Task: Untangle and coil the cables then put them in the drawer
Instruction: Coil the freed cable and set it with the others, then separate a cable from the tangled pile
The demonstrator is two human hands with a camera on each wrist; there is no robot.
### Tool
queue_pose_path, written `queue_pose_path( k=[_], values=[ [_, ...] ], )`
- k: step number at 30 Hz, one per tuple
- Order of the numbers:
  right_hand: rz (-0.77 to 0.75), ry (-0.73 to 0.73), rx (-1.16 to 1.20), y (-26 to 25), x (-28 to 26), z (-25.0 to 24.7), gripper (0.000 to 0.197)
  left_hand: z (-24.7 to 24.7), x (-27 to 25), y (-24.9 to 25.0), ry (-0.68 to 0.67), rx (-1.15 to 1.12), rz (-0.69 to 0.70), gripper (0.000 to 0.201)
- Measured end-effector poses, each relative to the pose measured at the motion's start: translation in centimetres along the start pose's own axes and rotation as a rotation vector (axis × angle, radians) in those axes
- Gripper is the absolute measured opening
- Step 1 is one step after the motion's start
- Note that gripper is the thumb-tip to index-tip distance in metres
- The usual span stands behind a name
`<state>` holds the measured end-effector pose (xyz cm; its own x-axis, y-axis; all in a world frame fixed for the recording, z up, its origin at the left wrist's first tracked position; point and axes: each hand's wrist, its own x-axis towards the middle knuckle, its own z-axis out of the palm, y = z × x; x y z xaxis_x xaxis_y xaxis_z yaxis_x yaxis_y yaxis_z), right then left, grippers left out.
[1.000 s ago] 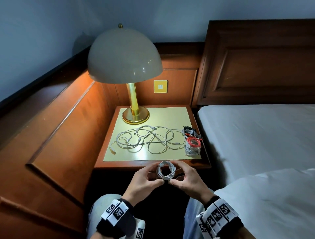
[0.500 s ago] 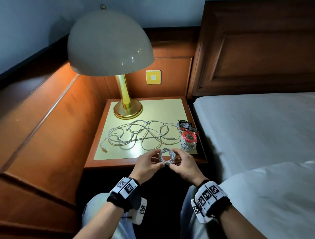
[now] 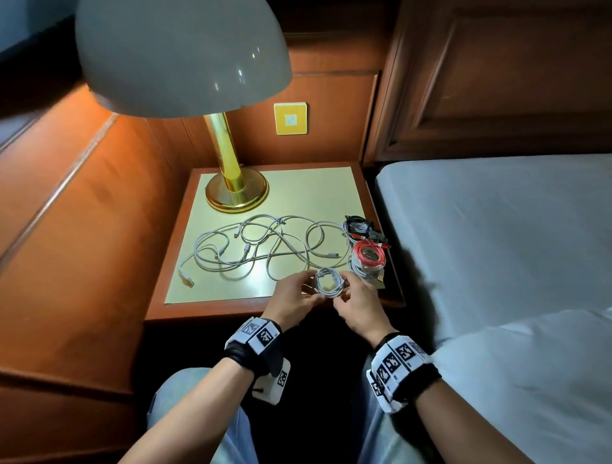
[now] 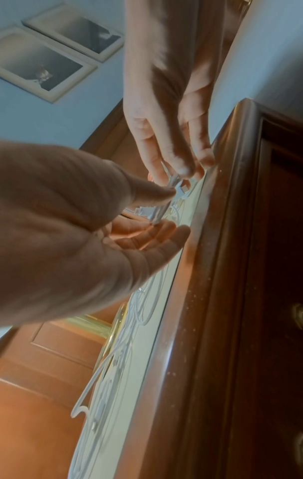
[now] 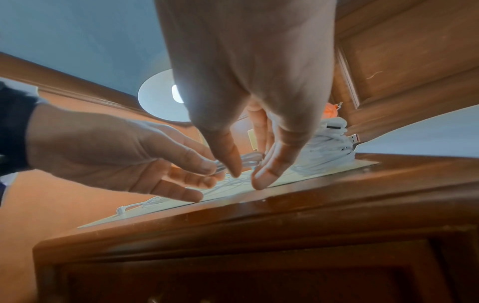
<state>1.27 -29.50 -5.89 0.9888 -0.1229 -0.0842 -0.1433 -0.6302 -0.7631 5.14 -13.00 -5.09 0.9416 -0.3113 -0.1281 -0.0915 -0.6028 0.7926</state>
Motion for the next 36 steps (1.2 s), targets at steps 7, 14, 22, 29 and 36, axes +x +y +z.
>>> queue_pose_path(
  k=[7, 14, 22, 29, 36],
  values=[
    [0.003, -0.019, -0.073, 0.0, 0.3, 1.1, 0.055, 1.0, 1.8, -1.1, 0.001, 0.089, -0.033, 0.055],
    [0.001, -0.020, -0.086, -0.4, 0.3, 1.4, 0.052, 1.2, 2.7, -1.2, 0.019, 0.132, -0.046, 0.054],
    [-0.010, -0.019, -0.093, -0.9, -0.1, 1.1, 0.051, 1.4, 2.4, -1.6, 0.034, 0.151, -0.063, 0.061],
    [-0.096, 0.056, -0.093, -1.5, -1.1, 0.3, 0.045, 0.1, 0.6, -3.1, 0.112, 0.059, -0.032, 0.045],
    [-0.160, 0.060, -0.126, -2.8, 0.9, 0.2, 0.037, -1.4, 3.3, -3.7, 0.127, 0.183, 0.032, 0.049]
  ],
)
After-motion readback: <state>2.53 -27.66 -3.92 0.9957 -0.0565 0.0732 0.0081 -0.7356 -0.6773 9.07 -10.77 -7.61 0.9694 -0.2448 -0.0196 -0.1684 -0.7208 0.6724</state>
